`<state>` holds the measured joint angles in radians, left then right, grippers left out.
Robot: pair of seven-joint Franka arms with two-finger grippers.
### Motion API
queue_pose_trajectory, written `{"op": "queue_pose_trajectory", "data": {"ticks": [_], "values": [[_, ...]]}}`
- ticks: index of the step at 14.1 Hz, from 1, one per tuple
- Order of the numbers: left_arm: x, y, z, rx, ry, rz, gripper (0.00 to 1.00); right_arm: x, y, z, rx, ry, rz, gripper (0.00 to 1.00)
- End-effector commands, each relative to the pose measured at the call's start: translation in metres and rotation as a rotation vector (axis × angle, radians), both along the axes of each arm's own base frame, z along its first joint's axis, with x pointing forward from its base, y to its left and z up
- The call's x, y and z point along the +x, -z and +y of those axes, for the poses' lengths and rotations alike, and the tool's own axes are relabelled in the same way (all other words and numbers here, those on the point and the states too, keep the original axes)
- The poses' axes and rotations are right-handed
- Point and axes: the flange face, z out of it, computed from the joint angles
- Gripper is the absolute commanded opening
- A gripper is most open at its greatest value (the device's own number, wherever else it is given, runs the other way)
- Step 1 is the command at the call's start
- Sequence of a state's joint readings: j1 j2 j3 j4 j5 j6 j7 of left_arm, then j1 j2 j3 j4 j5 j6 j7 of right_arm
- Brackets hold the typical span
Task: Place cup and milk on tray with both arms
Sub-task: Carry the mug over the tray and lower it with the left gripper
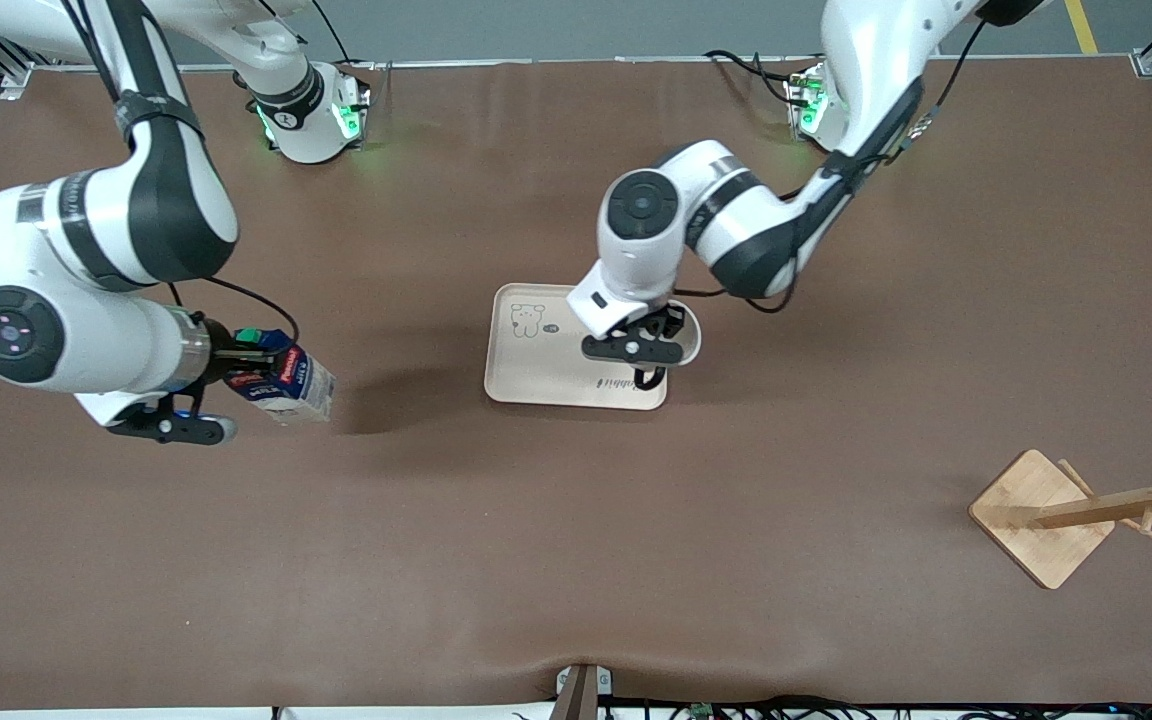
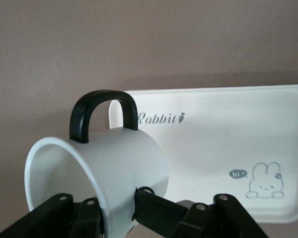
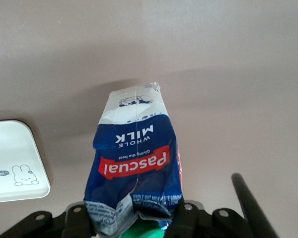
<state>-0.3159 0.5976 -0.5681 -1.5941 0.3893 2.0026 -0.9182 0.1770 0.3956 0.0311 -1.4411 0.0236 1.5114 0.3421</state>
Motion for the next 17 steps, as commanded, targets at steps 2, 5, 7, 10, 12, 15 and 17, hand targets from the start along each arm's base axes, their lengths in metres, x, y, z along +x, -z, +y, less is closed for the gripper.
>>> {"op": "queue_pose_trajectory", "data": {"ticks": [2, 5, 7, 10, 12, 15, 17], "values": [[-0.026, 0.036, -0.014, 0.079, -0.032, 0.002, 0.00, -0.017, 0.022, 0.027, 0.039, 0.069, 0.080, 0.00], [-0.045, 0.046, -0.022, 0.129, -0.055, 0.007, 0.00, -0.023, 0.029, 0.036, 0.065, 0.084, 0.106, 0.00], [-0.047, 0.057, -0.021, 0.160, -0.079, -0.012, 0.00, -0.030, 0.035, 0.047, 0.055, 0.079, 0.127, 0.00], [-0.060, 0.077, -0.029, 0.210, -0.098, -0.029, 0.00, -0.032, 0.035, 0.051, 0.047, 0.090, 0.129, 0.00], [-0.066, 0.082, -0.037, 0.212, -0.108, -0.030, 0.00, -0.032, 0.035, 0.051, 0.047, 0.090, 0.129, 0.00], [-0.064, 0.092, -0.032, 0.228, -0.124, -0.026, 0.00, -0.032, 0.036, 0.052, 0.046, 0.088, 0.132, 0.00], [-0.071, 0.103, -0.039, 0.241, -0.112, -0.029, 0.00, -0.033, 0.037, 0.051, 0.046, 0.087, 0.134, 0.00]]}}
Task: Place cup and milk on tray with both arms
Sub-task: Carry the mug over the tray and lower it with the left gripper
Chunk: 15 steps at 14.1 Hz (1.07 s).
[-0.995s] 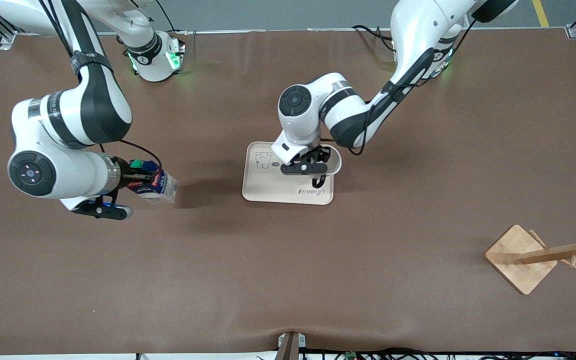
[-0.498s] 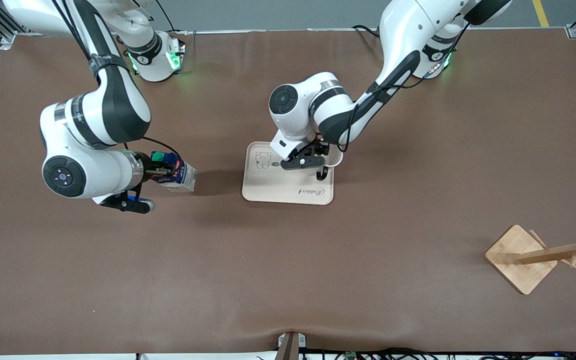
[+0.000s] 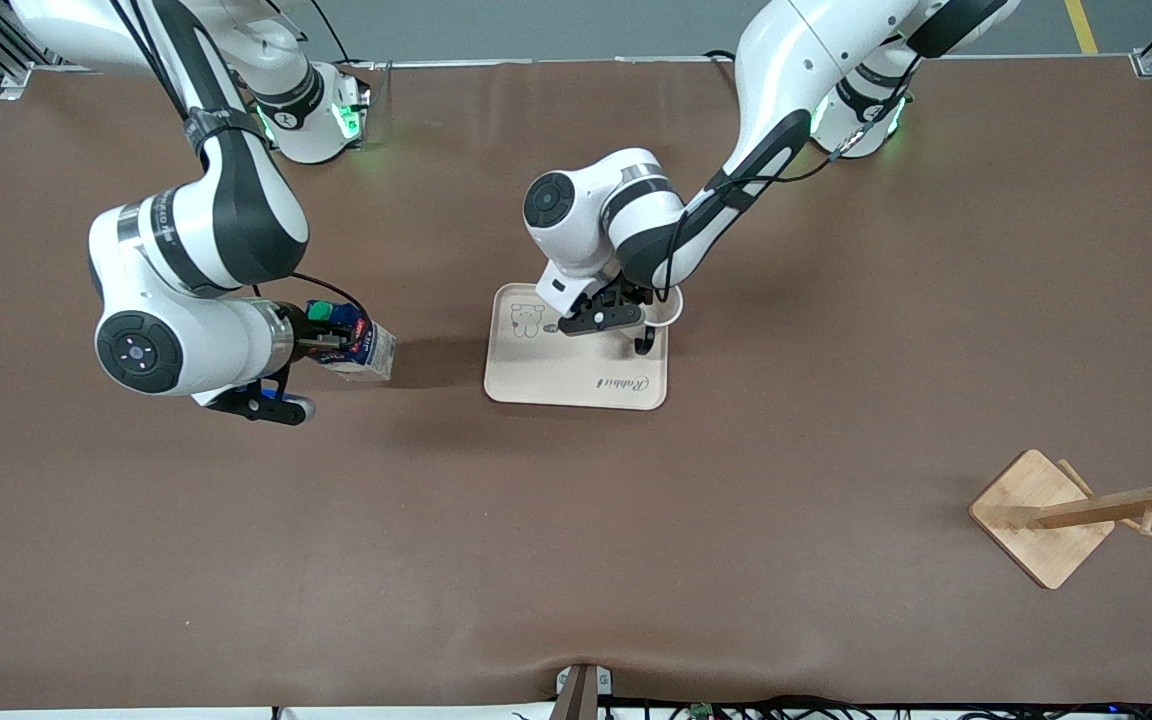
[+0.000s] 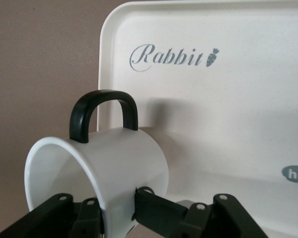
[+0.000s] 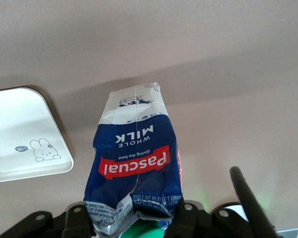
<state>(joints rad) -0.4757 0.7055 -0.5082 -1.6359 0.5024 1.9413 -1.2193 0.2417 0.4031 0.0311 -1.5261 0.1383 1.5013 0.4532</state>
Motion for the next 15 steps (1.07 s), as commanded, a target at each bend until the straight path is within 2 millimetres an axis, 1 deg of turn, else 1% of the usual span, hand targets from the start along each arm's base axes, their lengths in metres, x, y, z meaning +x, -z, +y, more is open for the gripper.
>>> {"op": "queue_pose_trajectory", "data": {"ticks": [1, 4, 5, 7, 8, 9, 11, 12, 14, 15], "values": [[0.002, 0.005, -0.008, 0.025, -0.006, -0.036, 0.00, -0.005, -0.002, 0.002, 0.004, 0.017, 0.010, 0.00], [0.002, 0.018, -0.008, 0.033, -0.007, -0.019, 0.00, -0.006, -0.002, 0.004, 0.004, 0.013, 0.012, 0.00], [0.003, 0.018, -0.007, 0.032, -0.009, -0.020, 0.09, -0.007, -0.002, 0.006, 0.003, 0.011, 0.012, 0.00], [0.007, 0.017, -0.006, 0.032, -0.017, -0.025, 0.60, -0.008, -0.002, 0.010, 0.003, 0.003, 0.012, 0.00], [0.011, 0.010, -0.008, 0.022, -0.021, -0.035, 0.82, -0.008, -0.002, 0.011, 0.003, 0.002, 0.012, 0.00], [0.016, -0.001, -0.011, 0.005, -0.021, -0.051, 1.00, -0.009, -0.002, 0.013, 0.004, -0.001, 0.010, 0.00], [0.032, -0.028, -0.014, -0.034, -0.045, -0.081, 1.00, -0.009, -0.002, 0.014, 0.003, -0.003, 0.012, 0.00], [0.034, -0.036, -0.015, -0.039, -0.045, -0.090, 1.00, -0.010, -0.002, 0.018, 0.002, -0.005, 0.010, 0.00], [0.038, -0.058, -0.010, -0.034, -0.048, -0.108, 1.00, -0.016, -0.003, 0.039, -0.022, 0.020, 0.004, 0.00], [0.041, -0.072, -0.007, -0.032, -0.050, -0.122, 1.00, -0.021, -0.004, 0.052, -0.028, 0.026, 0.002, 0.00]]}}
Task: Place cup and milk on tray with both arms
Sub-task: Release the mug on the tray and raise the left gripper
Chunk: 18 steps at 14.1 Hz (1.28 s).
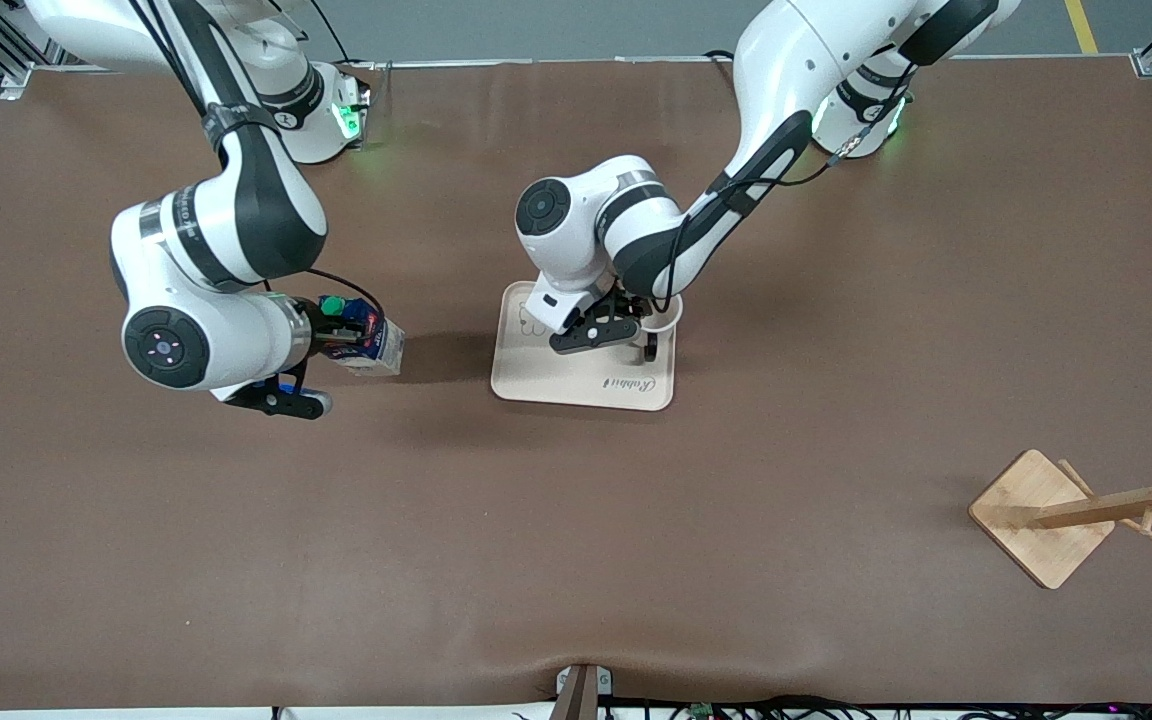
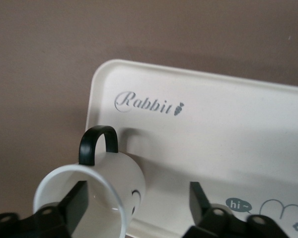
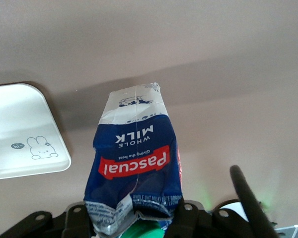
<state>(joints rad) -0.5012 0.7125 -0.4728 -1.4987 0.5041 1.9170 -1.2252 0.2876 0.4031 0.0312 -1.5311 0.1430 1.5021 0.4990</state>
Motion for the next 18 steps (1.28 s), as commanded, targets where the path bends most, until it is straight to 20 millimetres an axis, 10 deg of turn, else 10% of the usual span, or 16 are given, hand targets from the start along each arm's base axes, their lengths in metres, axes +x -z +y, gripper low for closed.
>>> {"op": "queue_pose_trajectory", "data": {"ticks": [1, 5, 12, 18], "values": [[0.006, -0.047, 0.012, 0.028, -0.001, -0.052, 1.00, -0.016, -0.006, 0.039, -0.014, 0.018, -0.006, 0.00], [0.054, -0.122, 0.070, -0.032, -0.016, -0.055, 1.00, -0.034, -0.005, 0.094, -0.025, 0.054, -0.044, 0.00], [0.141, -0.229, 0.241, -0.167, -0.047, -0.060, 1.00, -0.061, 0.027, 0.173, 0.056, 0.018, -0.052, 0.00], [0.150, -0.275, 0.324, -0.133, -0.033, -0.068, 1.00, -0.086, 0.065, 0.206, 0.075, 0.023, -0.086, 0.00]]}}
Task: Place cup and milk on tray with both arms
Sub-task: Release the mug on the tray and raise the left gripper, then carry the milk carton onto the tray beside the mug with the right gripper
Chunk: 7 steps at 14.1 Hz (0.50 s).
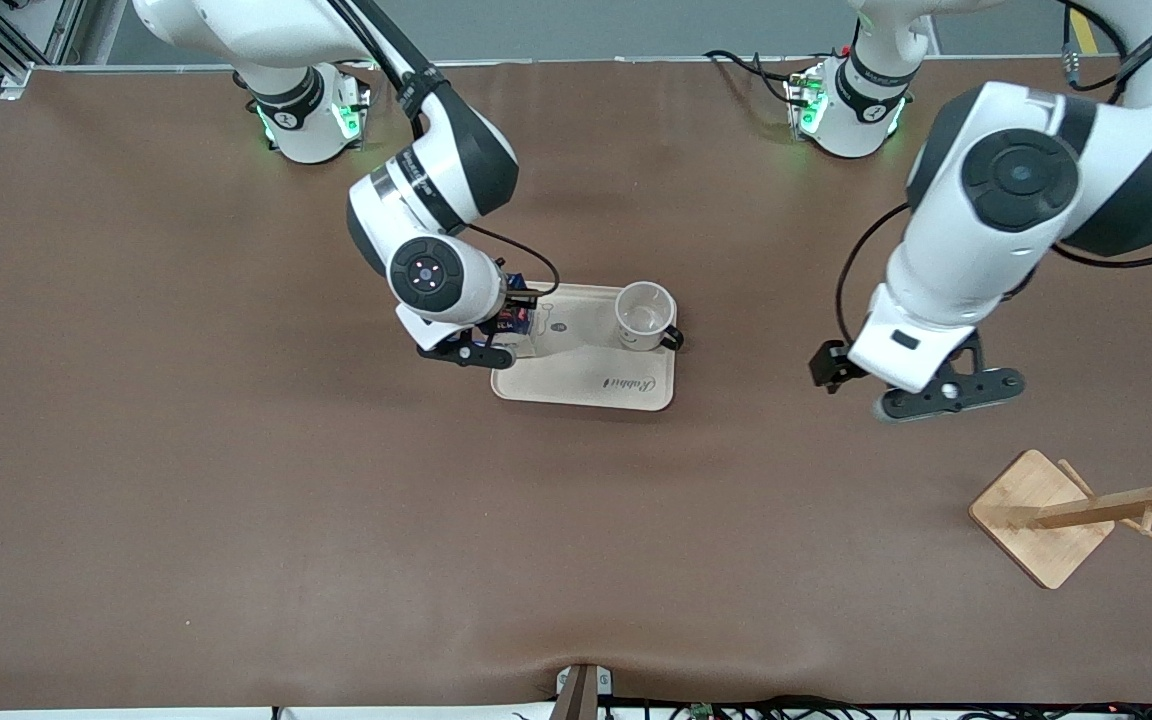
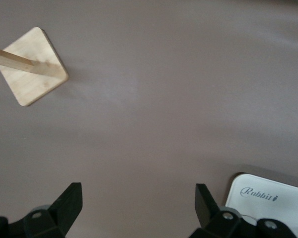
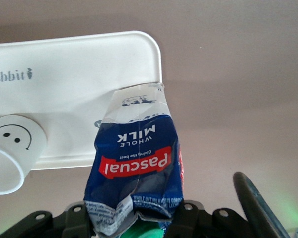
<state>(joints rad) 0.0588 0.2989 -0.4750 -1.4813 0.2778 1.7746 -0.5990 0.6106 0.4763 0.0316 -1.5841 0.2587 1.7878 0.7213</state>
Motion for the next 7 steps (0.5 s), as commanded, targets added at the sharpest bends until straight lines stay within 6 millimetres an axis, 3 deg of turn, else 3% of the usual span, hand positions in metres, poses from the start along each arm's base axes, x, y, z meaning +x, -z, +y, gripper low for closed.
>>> {"op": "queue_pose_trajectory", "data": {"ticks": [1, 5, 6, 7], "values": [[-0.010, -0.028, 0.027, -0.013, 0.011, -0.005, 1.00, -0.012, 0.009, 0.012, 0.035, 0.053, 0.014, 0.00], [-0.015, -0.061, 0.101, -0.025, 0.045, 0.029, 1.00, -0.015, 0.014, 0.016, 0.032, 0.049, 0.018, 0.00], [-0.014, -0.077, 0.120, -0.026, 0.055, 0.014, 1.00, -0.018, 0.016, 0.020, 0.030, 0.039, 0.015, 0.16], [-0.015, -0.089, 0.128, -0.036, 0.067, 0.016, 1.00, -0.018, 0.016, 0.021, 0.031, 0.039, 0.013, 0.45]]}}
